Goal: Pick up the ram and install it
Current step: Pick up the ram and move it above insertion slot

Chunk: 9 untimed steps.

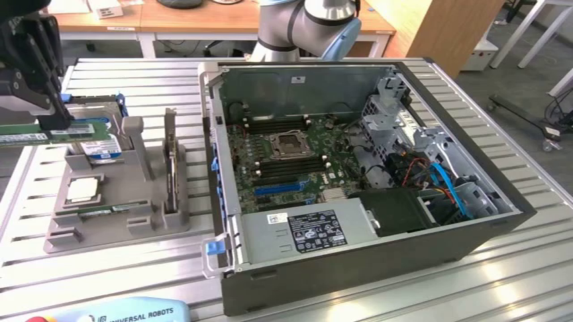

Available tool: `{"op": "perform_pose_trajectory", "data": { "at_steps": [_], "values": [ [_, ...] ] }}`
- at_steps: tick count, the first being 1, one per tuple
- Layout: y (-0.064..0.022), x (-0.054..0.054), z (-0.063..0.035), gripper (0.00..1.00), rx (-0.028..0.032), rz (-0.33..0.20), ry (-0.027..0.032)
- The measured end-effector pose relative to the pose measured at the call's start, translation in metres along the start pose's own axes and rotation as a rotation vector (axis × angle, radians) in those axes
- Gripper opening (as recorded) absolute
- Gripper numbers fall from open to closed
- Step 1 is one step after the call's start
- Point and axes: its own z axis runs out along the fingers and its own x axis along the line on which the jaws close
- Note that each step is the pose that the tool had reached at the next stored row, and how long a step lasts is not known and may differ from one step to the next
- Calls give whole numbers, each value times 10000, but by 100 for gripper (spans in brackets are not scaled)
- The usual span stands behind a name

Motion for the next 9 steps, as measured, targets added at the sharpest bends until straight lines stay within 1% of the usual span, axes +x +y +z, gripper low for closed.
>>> {"op": "perform_pose_trajectory", "data": {
  "at_steps": [4, 9],
  "values": [
    [3, 1, -59, 11, 0, 0, -1],
    [3, 1, -59, 11, 0, 0, -1]
  ]
}}
